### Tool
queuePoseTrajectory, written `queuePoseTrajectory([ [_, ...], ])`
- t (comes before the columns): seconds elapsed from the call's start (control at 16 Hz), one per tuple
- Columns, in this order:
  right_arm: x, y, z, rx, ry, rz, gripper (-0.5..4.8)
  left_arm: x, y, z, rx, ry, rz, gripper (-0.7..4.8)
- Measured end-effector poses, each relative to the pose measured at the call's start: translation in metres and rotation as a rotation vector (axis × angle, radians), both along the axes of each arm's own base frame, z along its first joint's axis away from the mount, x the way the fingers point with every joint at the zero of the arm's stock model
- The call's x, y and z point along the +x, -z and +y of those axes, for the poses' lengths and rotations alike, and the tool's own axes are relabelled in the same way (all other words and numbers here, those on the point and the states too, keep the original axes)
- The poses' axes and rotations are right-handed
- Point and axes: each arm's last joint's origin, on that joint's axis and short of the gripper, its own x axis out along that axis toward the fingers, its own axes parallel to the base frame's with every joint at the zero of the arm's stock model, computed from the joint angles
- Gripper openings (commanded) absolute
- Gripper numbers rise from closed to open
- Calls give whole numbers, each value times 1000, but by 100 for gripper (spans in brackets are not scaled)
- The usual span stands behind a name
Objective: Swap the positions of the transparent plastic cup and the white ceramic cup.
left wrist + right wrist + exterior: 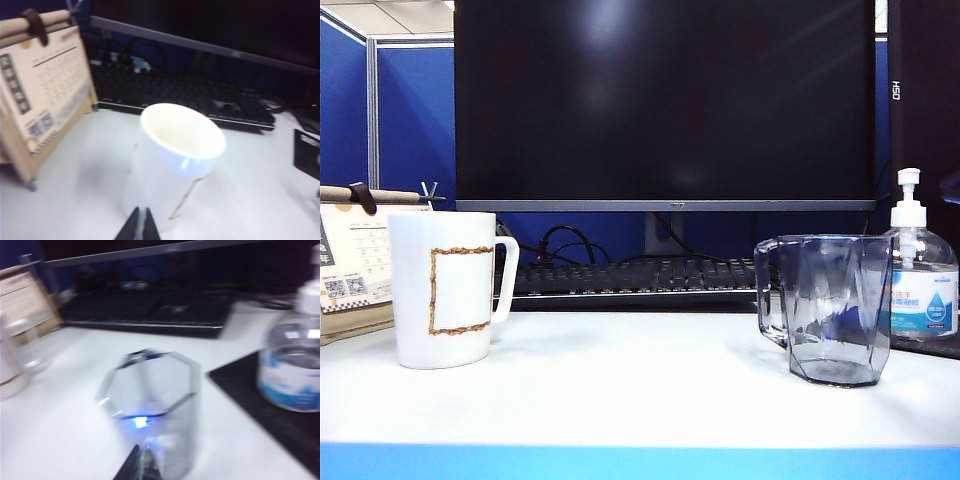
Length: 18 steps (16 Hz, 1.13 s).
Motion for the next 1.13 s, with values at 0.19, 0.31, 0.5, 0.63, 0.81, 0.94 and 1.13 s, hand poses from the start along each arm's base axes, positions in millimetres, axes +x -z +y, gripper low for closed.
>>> queuePoseTrajectory([
  [0.19, 8, 0, -14, 6, 124, 4, -5, 4, 0, 11, 0, -103, 2, -5],
  [0.31, 15, 0, -36, 8, 355, 4, -5, 6, 0, 24, 0, -235, 4, -5],
  [0.5, 17, 0, -57, 9, 573, 3, -5, 7, 0, 31, 0, -320, 3, -5],
  [0.63, 16, 0, -65, 9, 663, 2, -5, 7, 0, 29, 1, -298, 4, -5],
  [0.81, 16, 0, -65, 9, 658, 2, -5, 6, 0, 28, 1, -289, 4, -5],
  [0.94, 16, 0, -65, 9, 658, 2, -5, 6, 0, 28, 1, -291, 4, -5],
  [1.13, 16, 0, -65, 9, 658, 2, -5, 6, 0, 28, 1, -291, 4, -5],
])
